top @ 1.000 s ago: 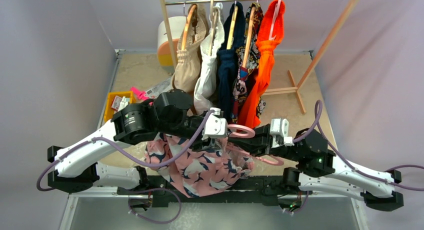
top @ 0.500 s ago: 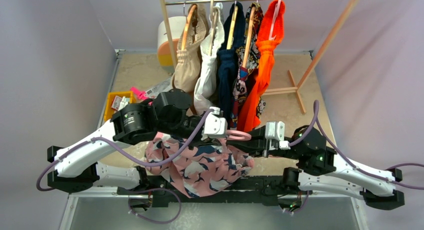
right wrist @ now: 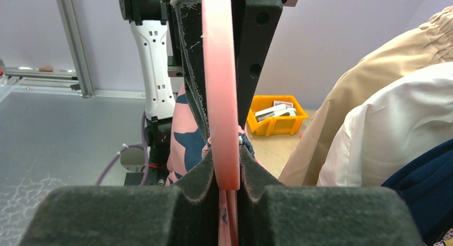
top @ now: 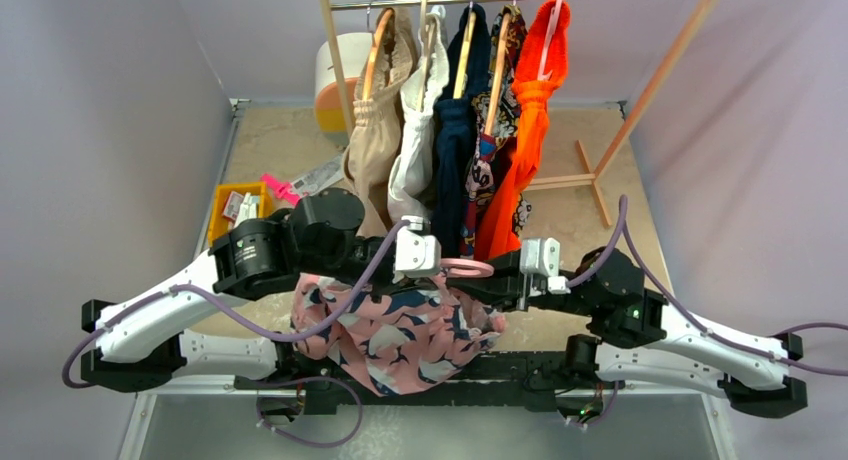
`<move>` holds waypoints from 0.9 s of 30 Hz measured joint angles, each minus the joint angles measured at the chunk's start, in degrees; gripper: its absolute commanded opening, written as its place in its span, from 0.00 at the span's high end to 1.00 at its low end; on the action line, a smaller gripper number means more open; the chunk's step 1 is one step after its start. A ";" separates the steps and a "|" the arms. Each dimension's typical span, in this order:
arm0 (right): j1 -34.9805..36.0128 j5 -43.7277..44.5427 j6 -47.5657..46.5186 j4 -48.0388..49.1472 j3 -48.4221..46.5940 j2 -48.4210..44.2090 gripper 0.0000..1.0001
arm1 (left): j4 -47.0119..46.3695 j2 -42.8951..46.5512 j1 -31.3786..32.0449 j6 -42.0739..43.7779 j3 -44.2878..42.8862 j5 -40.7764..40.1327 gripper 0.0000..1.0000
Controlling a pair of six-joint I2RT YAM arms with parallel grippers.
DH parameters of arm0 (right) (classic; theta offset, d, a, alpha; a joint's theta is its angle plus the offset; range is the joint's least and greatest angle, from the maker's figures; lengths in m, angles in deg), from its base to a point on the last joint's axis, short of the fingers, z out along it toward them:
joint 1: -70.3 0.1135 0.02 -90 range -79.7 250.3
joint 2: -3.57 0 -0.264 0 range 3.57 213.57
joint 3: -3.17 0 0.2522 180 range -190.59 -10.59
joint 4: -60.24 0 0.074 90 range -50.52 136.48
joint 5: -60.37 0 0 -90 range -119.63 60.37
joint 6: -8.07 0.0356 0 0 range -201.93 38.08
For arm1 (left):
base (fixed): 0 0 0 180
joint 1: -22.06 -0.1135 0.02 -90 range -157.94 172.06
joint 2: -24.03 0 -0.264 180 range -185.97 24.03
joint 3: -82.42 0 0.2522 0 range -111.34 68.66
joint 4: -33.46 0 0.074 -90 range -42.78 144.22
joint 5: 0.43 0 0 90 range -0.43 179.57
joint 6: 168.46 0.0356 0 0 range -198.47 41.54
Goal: Place the shorts on the hanger
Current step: Hang the shorts on the hanger.
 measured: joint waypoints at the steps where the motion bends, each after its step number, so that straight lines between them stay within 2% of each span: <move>1: 0.00 0.04 0.11 0.02 -0.22 0.17 0.82 | -0.74 0.72 0.00 -0.35 0.92 -0.48 1.00; 5: -0.09 0.42 0.59 0.00 -0.44 0.79 0.70 | -3.50 3.06 0.11 -1.29 4.07 -2.64 1.00; 13: -0.28 1.27 0.98 -0.07 -0.90 0.81 0.66 | -7.61 8.94 0.09 -3.74 9.18 -7.76 1.00; 20: -0.26 3.61 1.90 -0.42 -2.82 0.76 0.49 | -9.84 13.75 -0.07 -5.35 11.45 -13.90 1.00; 27: -0.24 10.27 7.72 -5.14 -9.01 -1.22 0.46 | -9.03 23.89 -0.07 -9.05 14.64 -20.85 1.00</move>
